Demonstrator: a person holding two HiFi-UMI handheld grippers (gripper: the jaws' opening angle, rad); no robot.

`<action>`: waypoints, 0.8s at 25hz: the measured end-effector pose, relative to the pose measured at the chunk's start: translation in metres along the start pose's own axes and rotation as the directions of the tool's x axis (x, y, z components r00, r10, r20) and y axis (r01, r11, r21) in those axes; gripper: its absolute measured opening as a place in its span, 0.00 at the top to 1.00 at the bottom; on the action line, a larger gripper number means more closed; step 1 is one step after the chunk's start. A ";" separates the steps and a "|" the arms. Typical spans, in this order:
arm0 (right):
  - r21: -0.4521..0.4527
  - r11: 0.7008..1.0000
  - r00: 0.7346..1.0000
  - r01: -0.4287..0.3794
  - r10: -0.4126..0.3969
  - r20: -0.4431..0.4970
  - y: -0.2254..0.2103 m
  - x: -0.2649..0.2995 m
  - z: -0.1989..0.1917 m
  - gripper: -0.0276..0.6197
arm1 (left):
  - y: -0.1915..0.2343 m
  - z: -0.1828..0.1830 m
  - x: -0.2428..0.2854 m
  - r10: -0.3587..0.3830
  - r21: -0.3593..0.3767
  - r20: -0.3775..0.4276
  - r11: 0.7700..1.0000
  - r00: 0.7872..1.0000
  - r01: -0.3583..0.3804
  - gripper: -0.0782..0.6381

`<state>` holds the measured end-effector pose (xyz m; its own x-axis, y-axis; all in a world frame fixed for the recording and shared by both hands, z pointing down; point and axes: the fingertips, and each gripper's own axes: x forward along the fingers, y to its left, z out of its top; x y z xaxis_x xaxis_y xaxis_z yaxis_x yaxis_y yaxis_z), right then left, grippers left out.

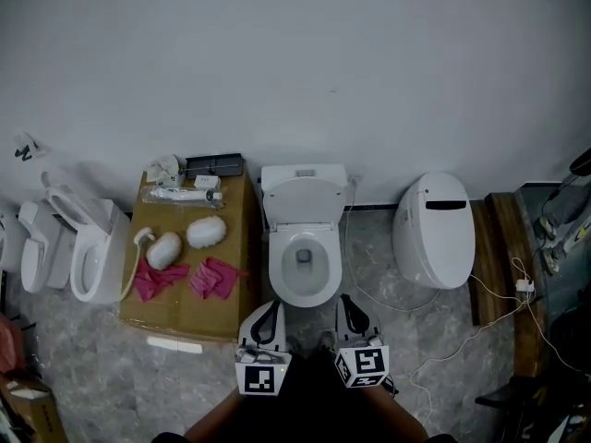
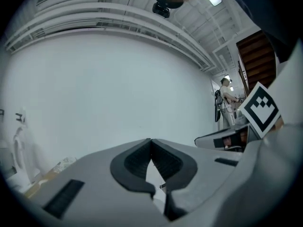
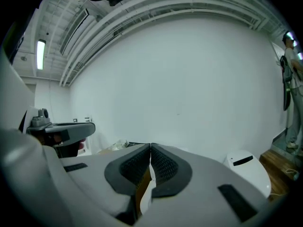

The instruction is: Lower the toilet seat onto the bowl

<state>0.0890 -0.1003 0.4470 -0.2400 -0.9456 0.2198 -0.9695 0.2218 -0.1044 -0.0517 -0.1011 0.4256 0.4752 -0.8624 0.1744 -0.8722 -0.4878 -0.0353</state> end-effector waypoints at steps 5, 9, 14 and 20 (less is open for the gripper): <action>0.023 1.000 1.000 0.010 -0.009 -0.017 -0.009 -0.008 -0.007 0.91 | -0.008 0.006 0.007 -0.024 -0.011 0.014 1.000 1.000 0.024 0.88; 0.020 1.000 1.000 0.011 -0.010 -0.013 -0.014 -0.008 -0.007 0.92 | -0.013 0.011 0.013 -0.048 -0.005 0.021 0.999 0.999 0.048 0.88; 0.033 0.999 1.000 0.008 -0.008 -0.010 -0.014 -0.003 -0.009 0.92 | -0.014 0.014 0.015 -0.050 0.000 0.021 0.999 0.999 0.050 0.88; 0.032 0.999 1.000 0.001 -0.001 -0.012 -0.012 0.005 -0.008 0.92 | -0.009 0.013 0.016 -0.040 0.001 0.015 0.999 0.999 0.040 0.88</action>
<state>0.0992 -0.1055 0.4566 -0.2400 -0.9429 0.2310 -0.9676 0.2132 -0.1350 -0.0351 -0.1126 0.4163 0.5114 -0.8441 0.1612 -0.8524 -0.5220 -0.0292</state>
